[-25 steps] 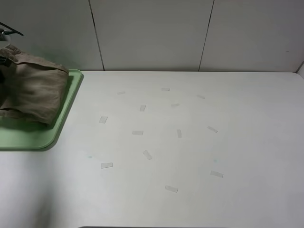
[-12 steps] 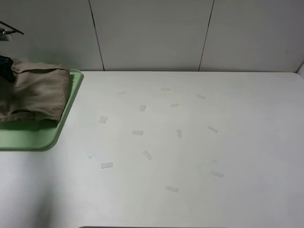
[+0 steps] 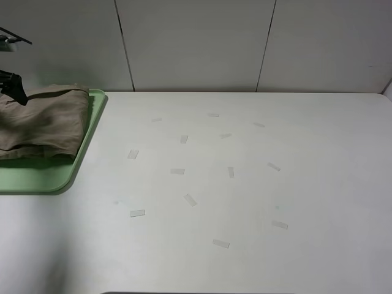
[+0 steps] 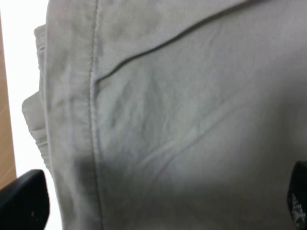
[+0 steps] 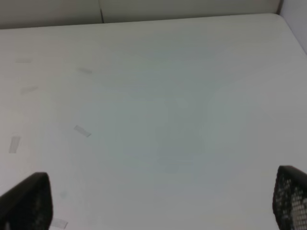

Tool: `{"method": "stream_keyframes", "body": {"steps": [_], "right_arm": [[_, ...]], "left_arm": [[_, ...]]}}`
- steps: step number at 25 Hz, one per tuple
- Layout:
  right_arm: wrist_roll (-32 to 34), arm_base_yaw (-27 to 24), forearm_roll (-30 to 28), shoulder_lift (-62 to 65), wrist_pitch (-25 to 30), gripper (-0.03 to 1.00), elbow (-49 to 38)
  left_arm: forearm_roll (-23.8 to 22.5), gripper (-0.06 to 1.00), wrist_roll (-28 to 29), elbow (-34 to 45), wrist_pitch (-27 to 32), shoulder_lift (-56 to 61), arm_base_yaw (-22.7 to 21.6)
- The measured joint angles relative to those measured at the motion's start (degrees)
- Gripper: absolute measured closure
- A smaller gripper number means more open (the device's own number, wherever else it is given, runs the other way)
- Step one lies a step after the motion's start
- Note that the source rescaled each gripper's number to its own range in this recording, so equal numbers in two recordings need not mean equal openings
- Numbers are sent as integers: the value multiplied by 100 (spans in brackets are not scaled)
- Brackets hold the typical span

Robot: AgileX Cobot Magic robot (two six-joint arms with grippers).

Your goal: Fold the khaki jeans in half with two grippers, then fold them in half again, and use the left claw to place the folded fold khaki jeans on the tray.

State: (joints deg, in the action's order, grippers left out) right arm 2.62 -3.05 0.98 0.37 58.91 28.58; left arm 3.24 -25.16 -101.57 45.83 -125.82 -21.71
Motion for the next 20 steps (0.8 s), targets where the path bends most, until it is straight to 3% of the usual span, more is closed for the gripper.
{"method": "stream_keyframes", "body": {"steps": [8, 16, 20], "right_arm": [[0, 0, 0, 0, 0, -3, 0], [0, 0, 0, 0, 0, -3, 0], [0, 0, 0, 0, 0, -3, 0]], "left_arm": [[4, -5, 429, 0, 158, 390, 0], [-16, -5, 678, 0, 776, 1137, 27], [-51, -5, 753, 0, 1390, 1806, 124]]}}
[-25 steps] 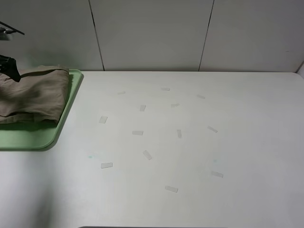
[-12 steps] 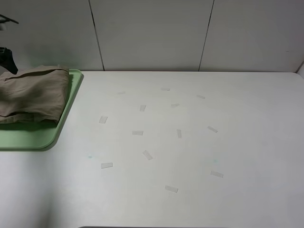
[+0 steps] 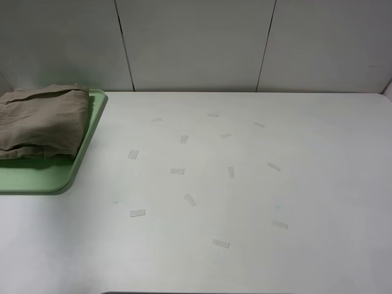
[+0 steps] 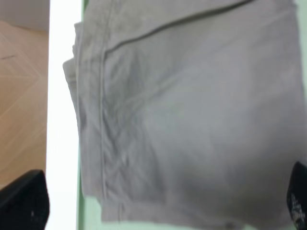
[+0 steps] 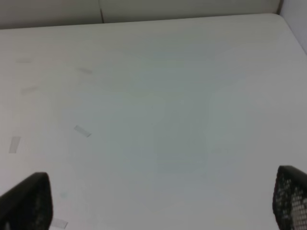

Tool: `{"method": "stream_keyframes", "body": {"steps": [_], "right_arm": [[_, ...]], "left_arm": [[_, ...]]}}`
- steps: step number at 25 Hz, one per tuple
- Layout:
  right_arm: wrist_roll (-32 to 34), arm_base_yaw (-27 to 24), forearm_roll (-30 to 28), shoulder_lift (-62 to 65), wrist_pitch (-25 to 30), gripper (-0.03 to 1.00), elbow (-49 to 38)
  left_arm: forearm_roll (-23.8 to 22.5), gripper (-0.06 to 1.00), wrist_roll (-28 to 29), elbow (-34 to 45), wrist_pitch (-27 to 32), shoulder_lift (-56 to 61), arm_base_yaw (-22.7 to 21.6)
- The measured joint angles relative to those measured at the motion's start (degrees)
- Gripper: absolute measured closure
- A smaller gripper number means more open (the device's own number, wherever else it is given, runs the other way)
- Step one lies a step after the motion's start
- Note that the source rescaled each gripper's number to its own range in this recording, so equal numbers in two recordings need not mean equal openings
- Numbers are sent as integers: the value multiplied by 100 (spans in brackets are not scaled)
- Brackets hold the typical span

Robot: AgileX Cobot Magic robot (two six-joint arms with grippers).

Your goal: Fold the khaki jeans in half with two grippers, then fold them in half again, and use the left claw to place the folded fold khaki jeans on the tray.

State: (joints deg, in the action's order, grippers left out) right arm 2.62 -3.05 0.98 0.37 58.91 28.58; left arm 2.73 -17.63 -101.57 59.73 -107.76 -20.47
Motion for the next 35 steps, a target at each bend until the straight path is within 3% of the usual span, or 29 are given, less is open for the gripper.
{"method": "stream_keyframes", "body": {"steps": [6, 20, 25, 35], "right_arm": [[0, 0, 0, 0, 0, -3, 0], [0, 0, 0, 0, 0, -3, 0], [0, 0, 0, 0, 0, -3, 0], [0, 0, 0, 0, 0, -3, 0]], "left_arm": [[-12, -4, 46, 0, 653, 814, 164], [-211, -3, 356, 248, 691, 2560, 1170], [-273, -3, 500, 1161, 691, 3455, 1177], [-273, -3, 774, 3786, 691, 6063, 1177]]}}
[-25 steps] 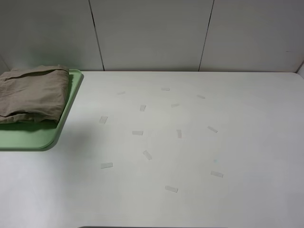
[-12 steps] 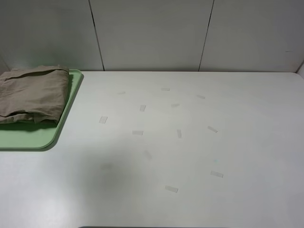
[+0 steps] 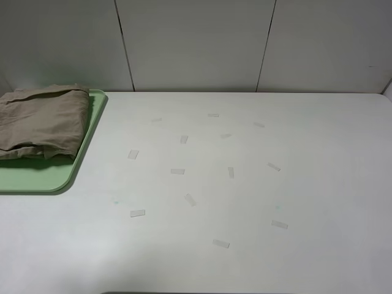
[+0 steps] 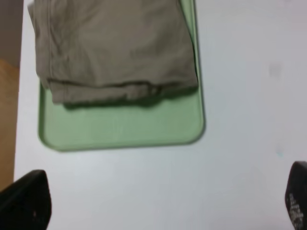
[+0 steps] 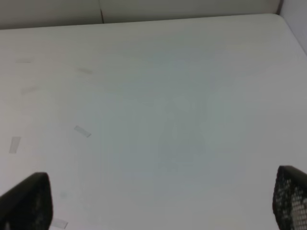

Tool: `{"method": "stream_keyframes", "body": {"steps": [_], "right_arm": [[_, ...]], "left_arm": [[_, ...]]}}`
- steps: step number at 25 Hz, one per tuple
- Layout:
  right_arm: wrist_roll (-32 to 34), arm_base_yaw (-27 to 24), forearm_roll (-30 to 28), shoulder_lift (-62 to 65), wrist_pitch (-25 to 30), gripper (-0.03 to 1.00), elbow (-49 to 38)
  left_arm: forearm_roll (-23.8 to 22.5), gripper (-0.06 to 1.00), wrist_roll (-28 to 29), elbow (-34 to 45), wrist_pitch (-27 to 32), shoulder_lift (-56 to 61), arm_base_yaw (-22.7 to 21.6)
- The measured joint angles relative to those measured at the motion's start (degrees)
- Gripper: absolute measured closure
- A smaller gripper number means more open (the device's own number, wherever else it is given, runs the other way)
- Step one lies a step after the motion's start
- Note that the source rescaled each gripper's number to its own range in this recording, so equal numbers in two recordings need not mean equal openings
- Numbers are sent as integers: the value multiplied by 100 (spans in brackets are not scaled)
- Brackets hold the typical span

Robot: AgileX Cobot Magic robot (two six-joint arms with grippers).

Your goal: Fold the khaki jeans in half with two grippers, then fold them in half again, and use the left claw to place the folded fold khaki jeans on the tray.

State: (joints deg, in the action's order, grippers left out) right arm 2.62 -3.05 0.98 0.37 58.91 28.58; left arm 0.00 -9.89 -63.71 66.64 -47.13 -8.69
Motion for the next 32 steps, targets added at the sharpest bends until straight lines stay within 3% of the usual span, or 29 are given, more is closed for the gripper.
{"method": "stream_keyframes", "body": {"steps": [6, 13, 22, 29, 32], "right_arm": [[0, 0, 0, 0, 0, -3, 0], [0, 0, 0, 0, 0, -3, 0], [0, 0, 0, 0, 0, -3, 0], [0, 0, 0, 0, 0, -3, 0], [0, 0, 0, 0, 0, -3, 0]], "left_arm": [[293, -3, 48, 1020, 2, 1844, 0], [322, -3, 52, 1468, 2, 3464, 0], [369, -5, 52, 1821, 2, 4083, 22], [371, -5, 249, 2828, -52, 4359, 915], [337, -5, 268, 3325, -435, 4619, 1077]]}}
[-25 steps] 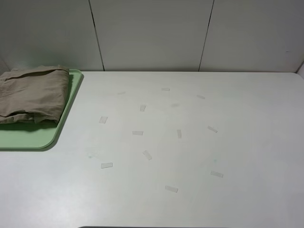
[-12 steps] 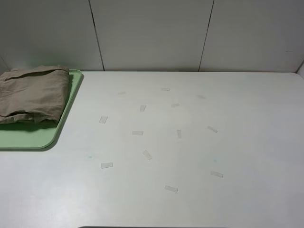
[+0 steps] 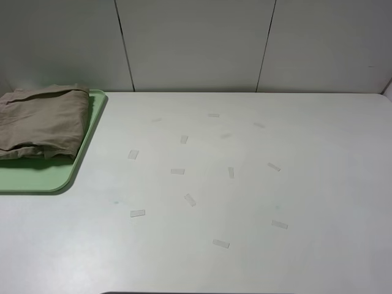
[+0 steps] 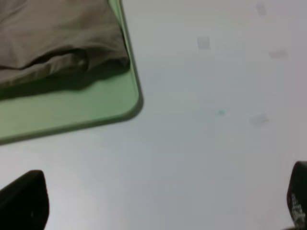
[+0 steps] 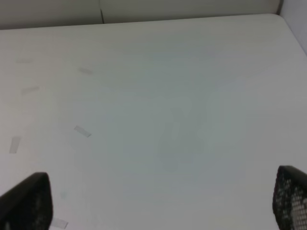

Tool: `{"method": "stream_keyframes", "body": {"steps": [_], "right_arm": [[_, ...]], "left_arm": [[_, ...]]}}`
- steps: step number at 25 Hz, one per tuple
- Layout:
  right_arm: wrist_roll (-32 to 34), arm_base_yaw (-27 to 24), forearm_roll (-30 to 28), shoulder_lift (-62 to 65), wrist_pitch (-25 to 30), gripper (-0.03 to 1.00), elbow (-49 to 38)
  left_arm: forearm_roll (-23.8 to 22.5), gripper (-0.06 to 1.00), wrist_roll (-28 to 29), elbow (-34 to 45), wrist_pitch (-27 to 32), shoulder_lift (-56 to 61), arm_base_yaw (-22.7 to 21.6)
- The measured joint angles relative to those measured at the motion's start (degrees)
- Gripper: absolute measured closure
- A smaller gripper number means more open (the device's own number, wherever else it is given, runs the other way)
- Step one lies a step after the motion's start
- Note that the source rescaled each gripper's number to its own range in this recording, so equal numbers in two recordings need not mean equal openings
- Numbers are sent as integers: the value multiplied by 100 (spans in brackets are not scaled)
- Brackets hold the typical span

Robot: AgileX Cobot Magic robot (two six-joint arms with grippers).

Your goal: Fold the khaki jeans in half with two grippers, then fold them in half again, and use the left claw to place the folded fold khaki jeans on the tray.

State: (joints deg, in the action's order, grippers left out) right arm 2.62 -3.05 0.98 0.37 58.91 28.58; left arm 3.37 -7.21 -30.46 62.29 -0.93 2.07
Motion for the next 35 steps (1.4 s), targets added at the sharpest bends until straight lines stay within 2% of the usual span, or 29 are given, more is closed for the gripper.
{"method": "stream_keyframes", "body": {"steps": [7, 35], "right_arm": [[0, 0, 0, 0, 0, -3, 0], [0, 0, 0, 0, 0, -3, 0]], "left_arm": [[-29, -5, 60, 214, -125, 120, 27], [-40, -5, 60, 214, -125, 144, 27]]}}
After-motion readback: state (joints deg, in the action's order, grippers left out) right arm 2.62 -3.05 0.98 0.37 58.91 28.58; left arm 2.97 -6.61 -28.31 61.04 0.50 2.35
